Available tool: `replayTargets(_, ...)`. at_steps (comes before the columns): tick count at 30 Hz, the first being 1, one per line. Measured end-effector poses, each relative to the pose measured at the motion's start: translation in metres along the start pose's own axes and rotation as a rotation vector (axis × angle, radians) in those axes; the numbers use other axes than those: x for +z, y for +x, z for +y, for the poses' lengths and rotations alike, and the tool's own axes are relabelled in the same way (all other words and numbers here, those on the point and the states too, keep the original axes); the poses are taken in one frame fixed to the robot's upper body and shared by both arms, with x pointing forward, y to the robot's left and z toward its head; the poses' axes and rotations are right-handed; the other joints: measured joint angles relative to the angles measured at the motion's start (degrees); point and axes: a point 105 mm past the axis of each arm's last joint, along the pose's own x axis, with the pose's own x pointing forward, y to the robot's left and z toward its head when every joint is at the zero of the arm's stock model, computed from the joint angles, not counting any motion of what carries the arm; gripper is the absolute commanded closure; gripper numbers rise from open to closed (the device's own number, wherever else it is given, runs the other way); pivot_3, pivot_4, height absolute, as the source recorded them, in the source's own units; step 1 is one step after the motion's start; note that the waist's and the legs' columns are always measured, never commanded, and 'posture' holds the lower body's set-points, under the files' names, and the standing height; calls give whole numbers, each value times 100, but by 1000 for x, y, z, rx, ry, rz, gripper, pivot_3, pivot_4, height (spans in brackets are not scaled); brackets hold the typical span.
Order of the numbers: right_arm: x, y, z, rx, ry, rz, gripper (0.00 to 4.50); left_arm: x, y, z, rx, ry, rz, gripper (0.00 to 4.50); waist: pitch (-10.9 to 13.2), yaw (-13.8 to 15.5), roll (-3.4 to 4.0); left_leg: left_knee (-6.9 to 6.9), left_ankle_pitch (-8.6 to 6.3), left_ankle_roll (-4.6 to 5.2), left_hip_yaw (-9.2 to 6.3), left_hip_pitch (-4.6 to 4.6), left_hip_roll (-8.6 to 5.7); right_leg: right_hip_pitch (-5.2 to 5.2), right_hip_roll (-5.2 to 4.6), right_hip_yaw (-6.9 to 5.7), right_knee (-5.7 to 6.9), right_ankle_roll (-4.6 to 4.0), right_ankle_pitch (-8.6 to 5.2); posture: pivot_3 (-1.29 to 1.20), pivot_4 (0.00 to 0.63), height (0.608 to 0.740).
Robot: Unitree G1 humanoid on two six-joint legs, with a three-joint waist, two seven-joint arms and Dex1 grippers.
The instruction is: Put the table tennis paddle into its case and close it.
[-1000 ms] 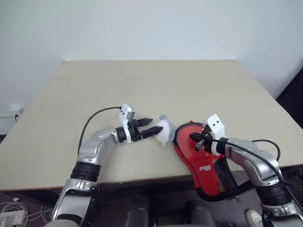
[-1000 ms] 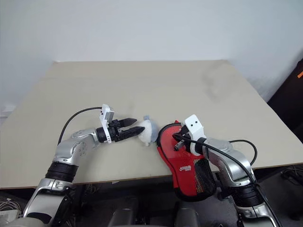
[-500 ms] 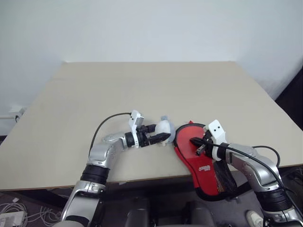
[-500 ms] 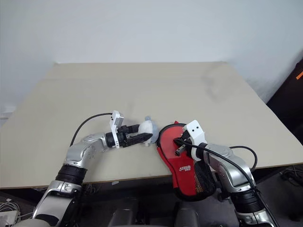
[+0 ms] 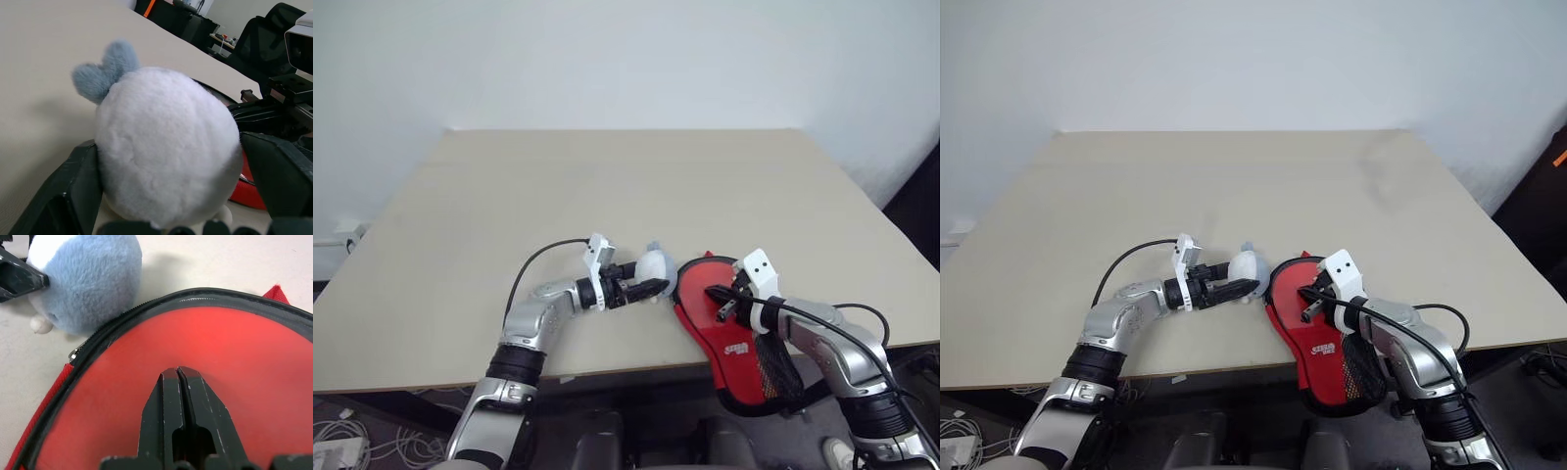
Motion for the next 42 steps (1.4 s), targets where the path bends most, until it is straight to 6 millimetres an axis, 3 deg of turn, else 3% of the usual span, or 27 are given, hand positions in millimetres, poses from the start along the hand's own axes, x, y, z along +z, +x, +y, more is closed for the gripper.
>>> replayTargets(6,0,5,0,-1,11,-28,4500,1,-1,2,10,-14,-3,3021,-2,0,-2,0,0,0,0,2,-1,2,0,-1,0,1,0,0,0,654)
replayTargets(9,0,6,0,-2,11,-35,4500,4,-1,3,12,-11,-4,3839,-3,2,-4,0,0,0,-1,3,0,3,1,-1,1,0,0,0,0,654)
replayTargets(23,-1,7,0,-4,10,-45,4500,33,11,14,22,70,0,3839,-7,-2,-8,0,0,0,0,5,0,4,1,0,1,0,1,0,0,654)
replayTargets(29,-1,7,0,-6,7,-45,4500,41,20,28,56,120,8,3839,-10,1,-14,1,0,1,-1,5,-1,6,1,-2,0,1,1,0,0,654)
replayTargets(33,-1,7,-1,-8,3,-43,4500,44,32,31,59,144,16,3839,-11,8,-16,1,2,16,-3,5,-1,6,1,-4,1,2,2,0,0,654)
replayTargets(35,-1,7,-1,-9,0,-42,4500,44,39,32,59,155,25,3839,-11,16,-16,0,14,103,-7,3,2,5,6,-11,2,2,1,0,0,654)
replayTargets(42,-2,7,-1,-10,0,-40,4500,55,65,32,81,212,47,3839,-11,52,-17,1,12,111,-10,3,1,4,2,-12,1,-1,0,0,0,654)
